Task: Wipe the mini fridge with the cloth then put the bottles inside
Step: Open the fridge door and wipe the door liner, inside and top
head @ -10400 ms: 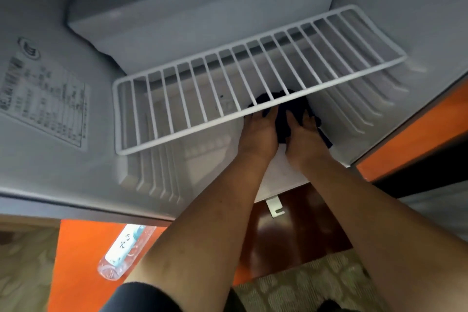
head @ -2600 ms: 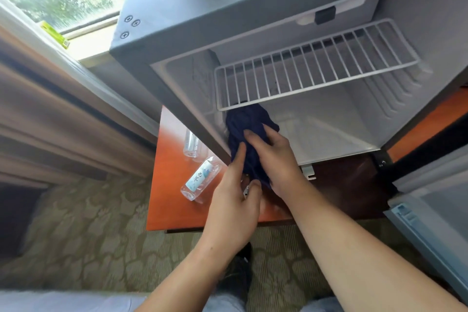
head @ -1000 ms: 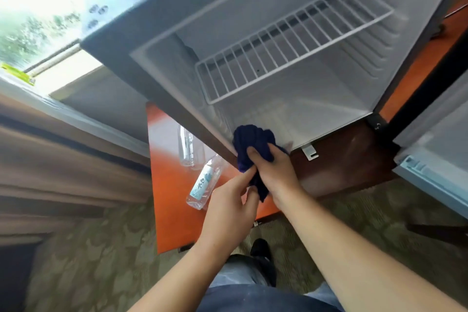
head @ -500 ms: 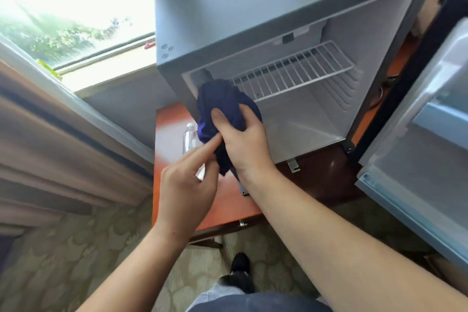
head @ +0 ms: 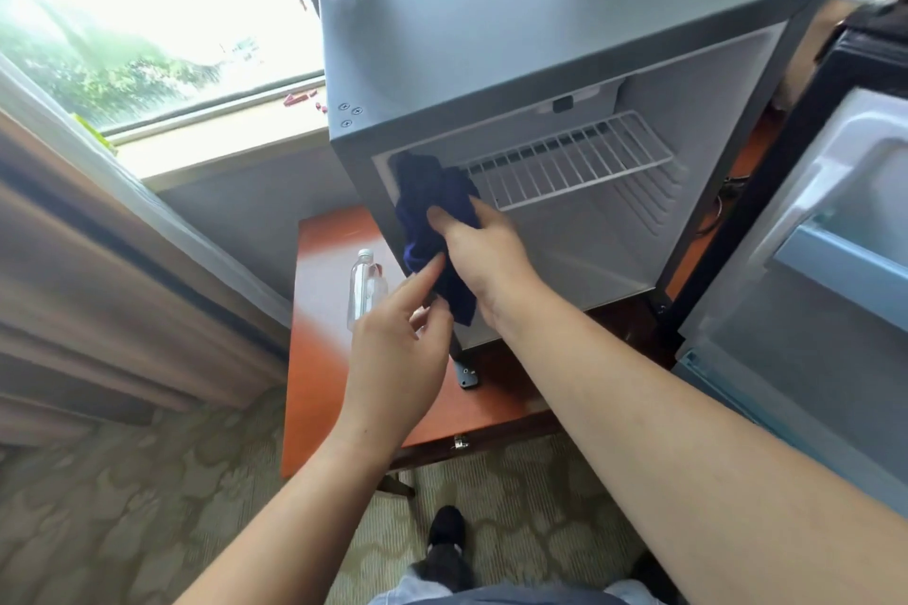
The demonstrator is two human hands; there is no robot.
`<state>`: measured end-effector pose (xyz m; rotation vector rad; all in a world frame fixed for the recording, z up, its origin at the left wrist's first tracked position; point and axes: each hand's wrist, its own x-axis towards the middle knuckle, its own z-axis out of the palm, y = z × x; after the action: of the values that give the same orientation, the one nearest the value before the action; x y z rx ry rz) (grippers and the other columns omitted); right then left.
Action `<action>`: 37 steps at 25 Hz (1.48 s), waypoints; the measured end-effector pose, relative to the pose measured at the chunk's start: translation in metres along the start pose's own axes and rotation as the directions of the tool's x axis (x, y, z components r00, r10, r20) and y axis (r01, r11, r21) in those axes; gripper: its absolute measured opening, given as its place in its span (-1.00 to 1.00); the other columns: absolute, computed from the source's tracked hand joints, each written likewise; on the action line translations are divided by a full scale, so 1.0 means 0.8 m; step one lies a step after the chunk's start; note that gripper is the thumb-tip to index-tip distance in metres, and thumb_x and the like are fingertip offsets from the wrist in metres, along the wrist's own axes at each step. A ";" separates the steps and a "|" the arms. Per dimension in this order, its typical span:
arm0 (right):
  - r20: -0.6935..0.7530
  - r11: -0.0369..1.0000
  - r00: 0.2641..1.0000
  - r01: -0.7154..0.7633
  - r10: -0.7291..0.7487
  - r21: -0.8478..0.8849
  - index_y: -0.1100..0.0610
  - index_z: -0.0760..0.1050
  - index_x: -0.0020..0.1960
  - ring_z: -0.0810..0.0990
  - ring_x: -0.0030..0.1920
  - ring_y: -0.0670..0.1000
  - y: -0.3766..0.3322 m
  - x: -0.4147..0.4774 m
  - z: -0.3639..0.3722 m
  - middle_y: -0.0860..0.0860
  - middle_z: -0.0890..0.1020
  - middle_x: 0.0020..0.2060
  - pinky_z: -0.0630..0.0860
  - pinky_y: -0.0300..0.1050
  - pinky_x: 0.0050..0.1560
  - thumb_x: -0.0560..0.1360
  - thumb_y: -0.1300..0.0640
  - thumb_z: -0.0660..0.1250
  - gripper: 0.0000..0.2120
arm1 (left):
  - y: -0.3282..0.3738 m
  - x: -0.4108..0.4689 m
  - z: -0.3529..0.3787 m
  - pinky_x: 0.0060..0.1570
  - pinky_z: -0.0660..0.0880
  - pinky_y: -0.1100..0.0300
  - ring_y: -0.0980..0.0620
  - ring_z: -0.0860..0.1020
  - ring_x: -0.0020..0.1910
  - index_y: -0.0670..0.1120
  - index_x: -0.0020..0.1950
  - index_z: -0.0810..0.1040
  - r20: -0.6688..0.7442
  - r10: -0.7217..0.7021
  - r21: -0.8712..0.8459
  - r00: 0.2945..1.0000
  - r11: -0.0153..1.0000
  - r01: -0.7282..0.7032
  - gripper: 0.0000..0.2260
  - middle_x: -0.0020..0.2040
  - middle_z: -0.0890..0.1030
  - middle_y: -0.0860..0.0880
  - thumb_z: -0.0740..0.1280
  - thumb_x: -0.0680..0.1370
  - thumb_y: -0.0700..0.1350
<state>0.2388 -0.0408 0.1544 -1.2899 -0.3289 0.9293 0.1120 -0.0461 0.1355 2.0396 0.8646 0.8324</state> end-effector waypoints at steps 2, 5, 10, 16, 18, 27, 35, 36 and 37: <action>0.005 0.994 0.998 0.070 -0.069 -0.082 0.14 0.61 -0.02 0.71 -0.10 0.29 -0.006 0.004 0.002 0.24 0.71 -0.17 0.64 0.33 -0.06 0.54 0.13 0.33 -0.89 | 0.012 0.004 -0.003 0.23 0.50 0.35 0.31 0.63 0.07 0.23 0.41 0.53 -0.002 0.029 0.006 1.000 1.000 -0.029 -0.50 0.05 0.61 0.46 0.26 0.60 -0.27; 0.063 0.967 0.972 0.232 -0.226 -0.106 0.16 0.61 0.01 0.74 -0.15 0.17 -0.021 0.008 0.002 0.18 0.72 -0.17 0.68 0.19 -0.09 0.55 0.13 0.34 -0.87 | 0.026 0.018 -0.005 0.24 0.55 -0.03 0.01 0.66 -0.05 0.38 0.34 0.50 -0.051 0.083 0.005 0.995 0.997 -0.082 -0.51 -0.06 0.67 0.25 0.24 0.58 -0.17; 0.160 0.954 0.963 0.243 -0.216 -0.174 -0.15 0.62 -0.14 0.69 -0.18 -0.13 -0.020 0.019 -0.020 -0.12 0.71 -0.23 0.64 -0.21 -0.17 0.56 0.11 0.38 -0.82 | 0.028 0.028 0.021 -0.17 0.54 0.28 0.15 0.63 -0.14 0.08 0.23 0.62 -0.060 0.060 -0.052 0.996 0.997 -0.064 -0.66 -0.14 0.67 0.20 0.27 0.58 -0.27; 0.008 0.967 0.969 0.247 -0.247 -0.067 -0.03 0.62 0.05 0.71 -0.01 -0.05 -0.003 0.025 -0.067 -0.01 0.74 -0.07 0.65 -0.03 0.06 0.56 0.16 0.40 -0.88 | 0.024 0.045 0.072 0.05 0.58 0.31 0.28 0.64 0.09 0.01 0.44 0.36 -0.044 -0.254 -0.479 0.966 0.854 0.203 -0.58 0.04 0.67 0.34 0.35 0.60 -0.14; -0.052 0.954 0.953 0.298 -0.299 -0.021 0.00 0.64 0.11 0.71 0.05 0.05 -0.019 0.029 -0.084 0.02 0.74 -0.02 0.64 0.08 0.13 0.56 0.14 0.40 -0.85 | 0.037 0.071 0.087 0.25 0.56 0.10 0.17 0.65 0.19 0.02 0.47 0.37 0.032 -0.331 -0.609 0.943 0.742 0.281 -0.51 0.12 0.71 0.19 0.35 0.54 -0.07; -0.334 0.897 0.847 0.441 -0.413 0.010 0.02 0.65 0.12 0.71 0.08 0.10 -0.073 0.040 -0.181 0.06 0.74 0.01 0.62 0.15 0.16 0.55 0.07 0.37 -0.82 | 0.108 0.119 0.164 0.35 0.51 -0.07 0.03 0.62 0.27 0.10 0.39 0.55 0.342 -0.102 -0.644 0.934 0.699 0.312 -0.62 0.26 0.67 0.02 0.32 0.58 -0.14; -0.432 0.884 0.815 0.461 -0.387 0.078 -0.06 0.47 0.39 0.65 0.19 -0.05 -0.098 0.054 -0.208 -0.05 0.69 0.16 0.57 -0.11 0.16 0.61 0.10 0.24 -0.64 | 0.159 0.166 0.211 0.11 0.58 0.19 0.31 0.63 0.06 0.30 0.11 0.63 0.421 -0.032 -0.462 0.907 0.853 0.244 -0.74 0.05 0.70 0.27 0.29 0.59 -0.06; -0.430 0.890 0.818 0.451 -0.382 0.066 -0.09 0.42 0.43 0.61 0.25 -0.04 -0.096 0.057 -0.203 -0.04 0.65 0.23 0.52 -0.03 0.29 0.62 0.12 0.22 -0.61 | 0.157 0.172 0.211 0.07 0.57 0.20 0.33 0.63 0.03 0.32 0.05 0.62 0.419 -0.035 -0.447 0.907 0.862 0.239 -0.74 0.01 0.70 0.29 0.28 0.58 -0.06; -0.438 0.896 0.817 0.440 -0.375 0.053 -0.14 0.40 0.44 0.58 0.29 -0.03 -0.094 0.059 -0.198 -0.05 0.62 0.28 0.46 0.03 0.38 0.62 0.11 0.20 -0.59 | 0.154 0.179 0.211 0.07 0.57 0.20 0.30 0.64 0.03 0.30 0.05 0.63 0.420 -0.032 -0.437 0.907 0.869 0.234 -0.74 0.01 0.70 0.28 0.27 0.58 -0.07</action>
<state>0.4054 -0.1116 0.1639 -1.1763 -0.1813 0.2882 0.3592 -0.0585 0.1900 1.6007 0.4969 0.4590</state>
